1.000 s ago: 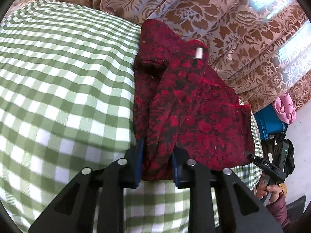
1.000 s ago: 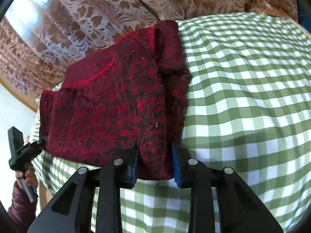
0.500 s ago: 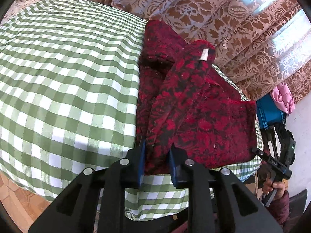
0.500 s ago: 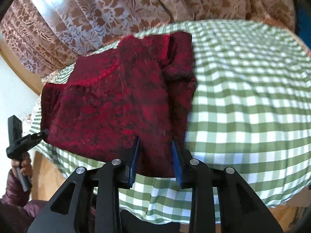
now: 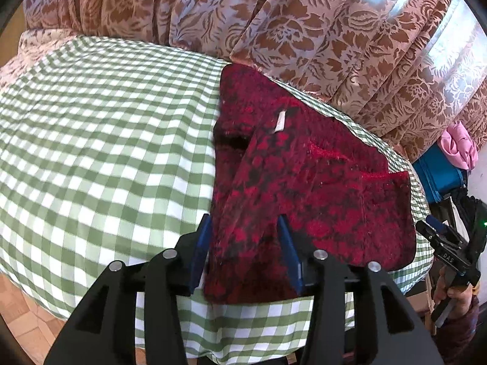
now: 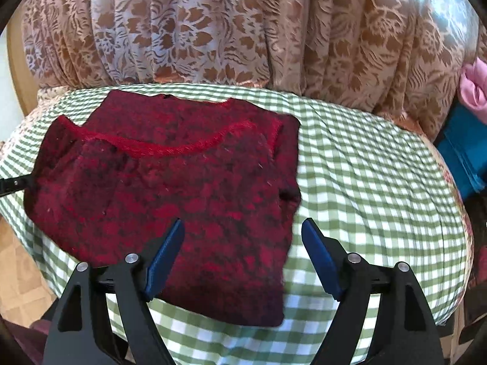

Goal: Fold small clothes

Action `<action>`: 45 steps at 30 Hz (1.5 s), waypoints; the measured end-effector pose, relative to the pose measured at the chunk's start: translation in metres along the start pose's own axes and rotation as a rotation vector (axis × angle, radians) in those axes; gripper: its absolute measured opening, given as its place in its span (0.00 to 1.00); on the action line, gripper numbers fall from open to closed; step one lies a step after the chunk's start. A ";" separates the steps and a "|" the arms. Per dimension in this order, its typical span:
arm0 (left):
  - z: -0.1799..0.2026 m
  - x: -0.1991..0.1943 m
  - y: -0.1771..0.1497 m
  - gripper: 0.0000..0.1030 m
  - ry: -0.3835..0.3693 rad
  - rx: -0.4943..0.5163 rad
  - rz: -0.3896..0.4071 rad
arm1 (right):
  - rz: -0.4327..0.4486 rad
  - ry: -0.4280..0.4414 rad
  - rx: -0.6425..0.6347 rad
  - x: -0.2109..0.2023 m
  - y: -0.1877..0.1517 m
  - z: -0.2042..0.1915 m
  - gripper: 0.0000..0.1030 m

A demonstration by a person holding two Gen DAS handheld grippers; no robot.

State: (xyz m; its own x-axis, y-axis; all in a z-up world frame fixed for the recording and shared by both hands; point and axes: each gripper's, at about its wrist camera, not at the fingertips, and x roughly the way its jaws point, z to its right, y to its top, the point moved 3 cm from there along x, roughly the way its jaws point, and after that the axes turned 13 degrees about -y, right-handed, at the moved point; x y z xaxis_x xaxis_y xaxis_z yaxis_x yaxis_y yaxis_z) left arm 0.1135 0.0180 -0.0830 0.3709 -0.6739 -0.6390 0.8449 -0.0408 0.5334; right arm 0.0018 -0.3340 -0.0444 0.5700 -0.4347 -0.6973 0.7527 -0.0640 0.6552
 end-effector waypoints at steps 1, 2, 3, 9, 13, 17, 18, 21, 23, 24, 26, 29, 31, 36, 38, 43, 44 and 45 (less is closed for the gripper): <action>0.001 0.000 0.002 0.47 0.003 0.006 0.002 | 0.008 -0.003 -0.011 -0.001 0.002 -0.005 0.76; 0.002 0.001 0.003 0.48 0.001 0.012 0.003 | 0.013 -0.006 -0.020 -0.002 0.004 -0.010 0.76; 0.004 0.002 0.005 0.48 0.000 0.020 0.004 | 0.018 -0.004 -0.030 -0.003 0.006 -0.013 0.76; 0.009 0.007 0.011 0.49 0.013 0.044 0.012 | 0.027 -0.035 0.013 -0.002 0.014 -0.013 0.83; 0.013 0.012 0.015 0.49 0.013 0.058 0.008 | 0.020 -0.075 0.127 0.001 0.018 0.010 0.84; 0.016 0.017 0.016 0.50 0.016 0.065 0.001 | 0.012 -0.096 0.145 0.005 0.017 0.016 0.84; 0.016 0.018 0.016 0.50 0.016 0.066 0.000 | 0.011 -0.095 0.144 0.006 0.016 0.015 0.84; 0.017 0.020 0.017 0.51 0.022 0.071 -0.005 | 0.008 -0.090 0.124 0.009 0.015 0.010 0.84; 0.017 0.020 0.017 0.53 0.022 0.072 -0.006 | 0.005 -0.082 0.119 0.011 0.015 0.006 0.84; 0.017 0.020 0.017 0.53 0.024 0.072 -0.008 | 0.002 -0.079 0.114 0.012 0.015 0.004 0.84; 0.016 0.022 0.018 0.53 0.030 0.072 -0.013 | 0.004 -0.074 0.098 0.012 0.015 -0.001 0.84; 0.015 0.024 0.018 0.53 0.035 0.068 -0.016 | 0.004 -0.055 0.039 0.016 0.016 -0.016 0.85; 0.014 0.025 0.018 0.53 0.037 0.062 -0.017 | 0.006 -0.041 0.014 0.017 0.016 -0.024 0.85; 0.010 0.027 0.018 0.53 0.036 0.056 -0.022 | -0.005 -0.015 0.005 0.022 0.020 -0.039 0.85; 0.008 0.028 0.018 0.54 0.038 0.051 -0.025 | -0.007 -0.013 0.005 0.023 0.020 -0.041 0.85; 0.007 0.031 0.019 0.54 0.036 0.044 -0.030 | -0.016 -0.005 -0.007 0.027 0.021 -0.048 0.85; 0.007 0.031 0.019 0.54 0.036 0.045 -0.030 | -0.016 -0.002 -0.013 0.028 0.022 -0.049 0.85; 0.007 0.032 0.019 0.54 0.036 0.047 -0.031 | -0.016 -0.001 -0.015 0.029 0.022 -0.050 0.85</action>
State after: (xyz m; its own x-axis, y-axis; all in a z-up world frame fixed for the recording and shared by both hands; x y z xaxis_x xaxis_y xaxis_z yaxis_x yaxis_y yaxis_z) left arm 0.1383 -0.0094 -0.0893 0.3590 -0.6451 -0.6745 0.8376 -0.0961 0.5378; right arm 0.0514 -0.3029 -0.0644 0.5573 -0.4344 -0.7076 0.7669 -0.0573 0.6392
